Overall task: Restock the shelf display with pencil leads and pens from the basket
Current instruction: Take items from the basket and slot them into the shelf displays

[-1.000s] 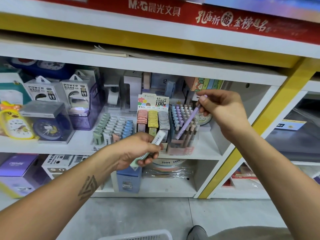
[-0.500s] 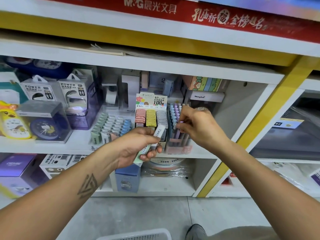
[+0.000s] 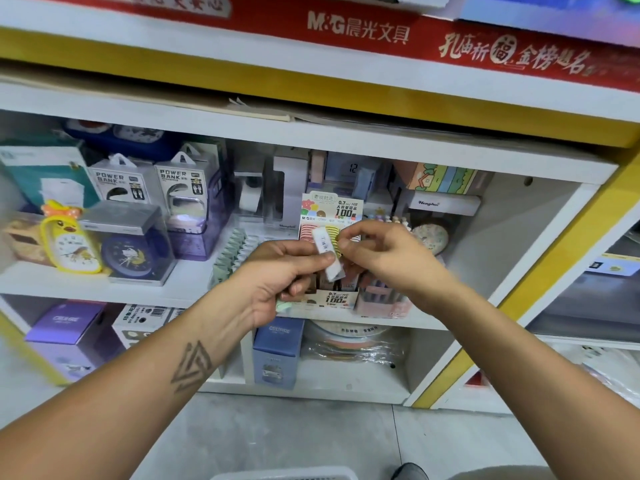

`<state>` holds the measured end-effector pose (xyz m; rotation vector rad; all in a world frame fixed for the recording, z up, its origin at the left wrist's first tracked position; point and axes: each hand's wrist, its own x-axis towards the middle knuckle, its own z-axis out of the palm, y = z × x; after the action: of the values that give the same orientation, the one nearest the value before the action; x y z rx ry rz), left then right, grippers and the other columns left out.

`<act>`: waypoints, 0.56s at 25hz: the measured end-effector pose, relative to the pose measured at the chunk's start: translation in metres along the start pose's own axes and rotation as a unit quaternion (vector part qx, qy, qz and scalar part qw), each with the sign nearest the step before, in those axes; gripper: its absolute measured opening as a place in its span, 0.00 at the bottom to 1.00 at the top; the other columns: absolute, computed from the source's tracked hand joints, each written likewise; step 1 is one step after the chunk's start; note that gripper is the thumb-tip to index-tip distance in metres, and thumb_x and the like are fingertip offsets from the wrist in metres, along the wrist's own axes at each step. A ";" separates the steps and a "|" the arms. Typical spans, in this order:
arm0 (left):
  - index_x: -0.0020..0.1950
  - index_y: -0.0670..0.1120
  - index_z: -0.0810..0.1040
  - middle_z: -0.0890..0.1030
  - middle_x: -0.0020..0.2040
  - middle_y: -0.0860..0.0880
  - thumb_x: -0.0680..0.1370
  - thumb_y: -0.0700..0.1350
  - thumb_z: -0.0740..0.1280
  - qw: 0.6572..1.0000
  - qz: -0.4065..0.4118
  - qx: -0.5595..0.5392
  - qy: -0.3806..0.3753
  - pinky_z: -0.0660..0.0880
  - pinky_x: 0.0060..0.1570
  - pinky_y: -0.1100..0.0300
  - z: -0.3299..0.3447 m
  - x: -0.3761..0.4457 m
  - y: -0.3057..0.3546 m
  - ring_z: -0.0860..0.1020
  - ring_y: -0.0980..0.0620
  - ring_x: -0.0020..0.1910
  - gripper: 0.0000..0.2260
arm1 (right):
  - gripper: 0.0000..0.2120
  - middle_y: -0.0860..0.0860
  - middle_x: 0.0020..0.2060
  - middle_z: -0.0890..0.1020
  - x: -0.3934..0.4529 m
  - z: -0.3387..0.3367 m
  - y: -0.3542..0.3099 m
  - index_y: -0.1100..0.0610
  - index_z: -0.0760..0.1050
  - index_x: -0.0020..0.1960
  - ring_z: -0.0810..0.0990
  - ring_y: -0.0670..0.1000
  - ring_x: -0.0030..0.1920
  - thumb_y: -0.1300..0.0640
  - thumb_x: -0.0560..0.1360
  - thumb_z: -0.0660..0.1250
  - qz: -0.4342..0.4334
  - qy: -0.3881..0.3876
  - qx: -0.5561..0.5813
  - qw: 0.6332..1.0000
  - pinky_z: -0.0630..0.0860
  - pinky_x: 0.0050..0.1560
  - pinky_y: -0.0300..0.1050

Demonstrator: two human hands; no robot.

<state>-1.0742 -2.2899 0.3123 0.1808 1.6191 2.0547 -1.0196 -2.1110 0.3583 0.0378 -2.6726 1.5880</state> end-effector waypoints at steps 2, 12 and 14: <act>0.49 0.39 0.82 0.80 0.32 0.48 0.72 0.41 0.75 1.000 0.019 -0.011 0.019 0.53 0.20 0.69 -0.010 -0.002 0.005 0.62 0.58 0.18 0.09 | 0.11 0.60 0.39 0.86 0.007 0.015 -0.006 0.64 0.76 0.56 0.86 0.55 0.37 0.60 0.77 0.70 0.053 -0.058 0.132 0.988 0.83 0.42 0.48; 0.49 0.40 0.76 0.81 0.36 0.40 0.77 0.42 0.62 0.984 -0.026 -0.125 0.126 0.57 0.19 0.66 -0.072 -0.011 0.028 0.64 0.53 0.22 0.07 | 0.07 0.62 0.39 0.86 0.055 0.055 -0.017 0.68 0.78 0.54 0.84 0.53 0.34 0.71 0.76 0.68 0.042 0.017 0.187 0.981 0.83 0.39 0.42; 0.49 0.39 0.75 0.82 0.38 0.37 0.75 0.44 0.58 0.981 -0.036 -0.148 0.119 0.61 0.22 0.64 -0.081 -0.015 0.031 0.67 0.51 0.25 0.10 | 0.06 0.63 0.40 0.85 0.064 0.060 -0.016 0.67 0.78 0.53 0.85 0.55 0.36 0.70 0.76 0.69 0.030 0.029 0.176 0.984 0.82 0.38 0.40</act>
<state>-1.1038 -2.3721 0.3215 -0.2338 1.4019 2.2972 -1.0835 -2.1719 0.3465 -0.0811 -2.3381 2.0251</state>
